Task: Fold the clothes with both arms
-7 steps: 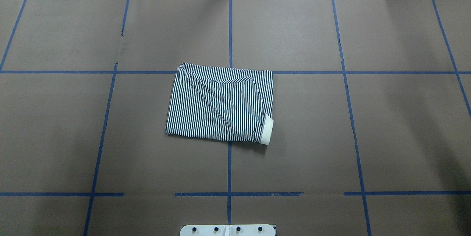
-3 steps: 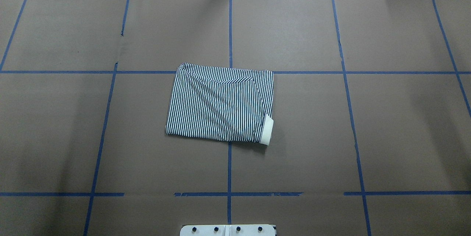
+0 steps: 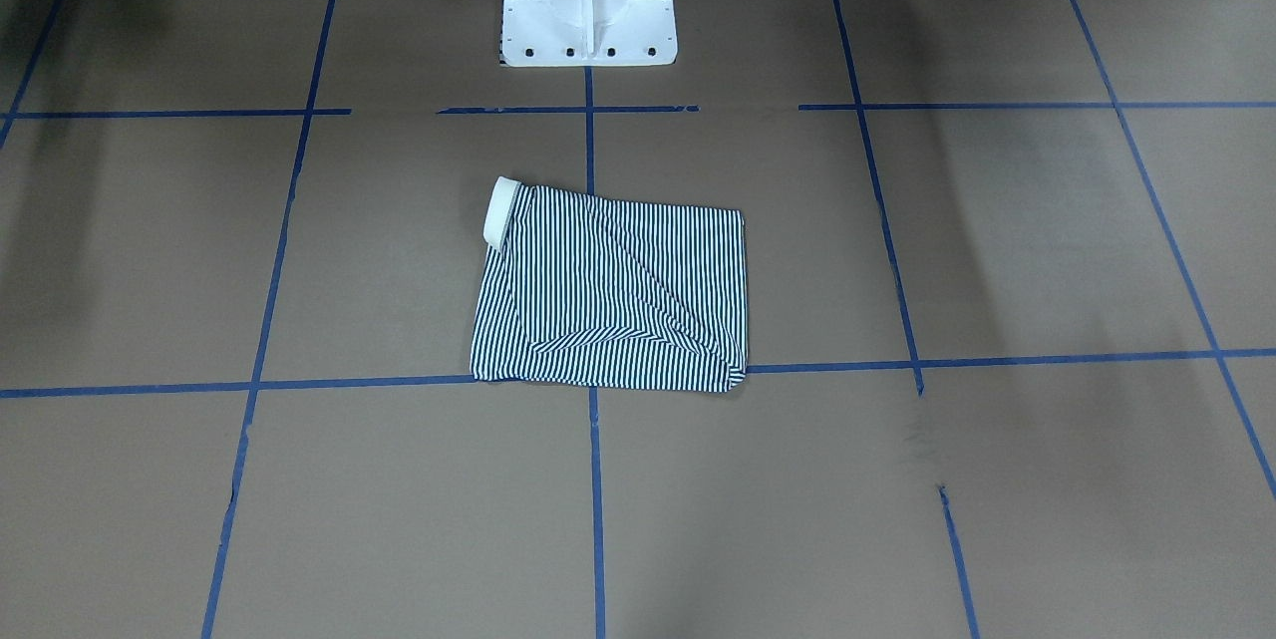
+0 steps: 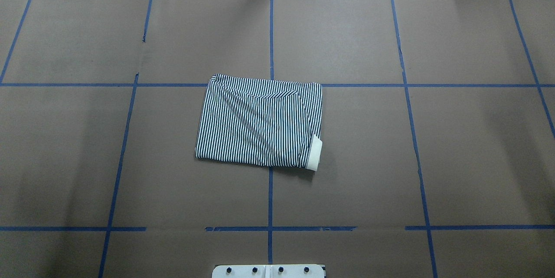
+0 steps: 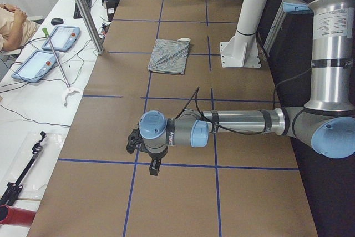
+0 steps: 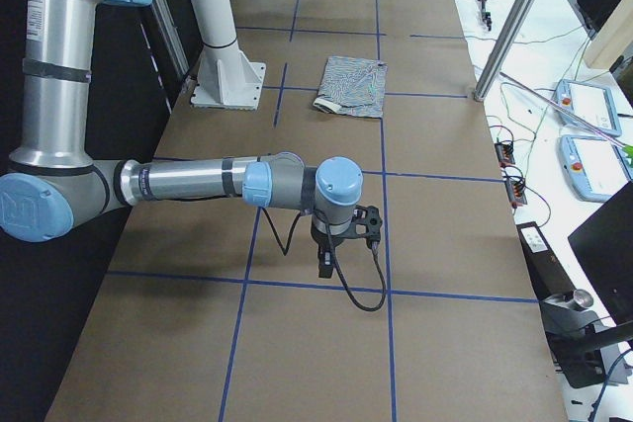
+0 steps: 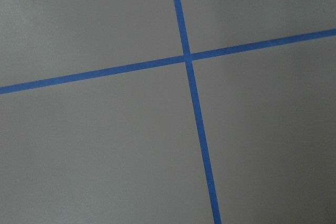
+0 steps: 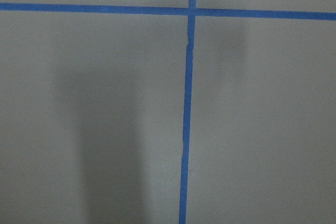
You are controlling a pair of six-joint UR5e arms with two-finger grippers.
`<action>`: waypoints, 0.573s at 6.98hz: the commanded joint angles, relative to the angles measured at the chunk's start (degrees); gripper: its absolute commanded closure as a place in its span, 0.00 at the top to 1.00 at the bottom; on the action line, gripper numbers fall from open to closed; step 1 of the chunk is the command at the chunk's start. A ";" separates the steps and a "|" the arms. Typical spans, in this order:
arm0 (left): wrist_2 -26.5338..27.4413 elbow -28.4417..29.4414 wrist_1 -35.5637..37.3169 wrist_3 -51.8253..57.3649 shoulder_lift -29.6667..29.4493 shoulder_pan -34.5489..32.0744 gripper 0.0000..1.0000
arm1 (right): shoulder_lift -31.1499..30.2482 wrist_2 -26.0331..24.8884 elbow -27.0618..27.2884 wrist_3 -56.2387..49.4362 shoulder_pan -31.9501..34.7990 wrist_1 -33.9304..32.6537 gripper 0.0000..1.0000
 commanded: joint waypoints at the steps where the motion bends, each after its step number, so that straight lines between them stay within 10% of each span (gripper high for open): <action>1: 0.45 -0.38 -0.04 -0.05 -0.17 -0.01 1.00 | -0.02 -0.02 0.03 -0.07 0.02 0.03 1.00; 4: 2.39 -0.73 0.05 0.13 -0.53 0.17 1.00 | 0.07 -0.02 -0.06 -0.24 0.02 0.03 1.00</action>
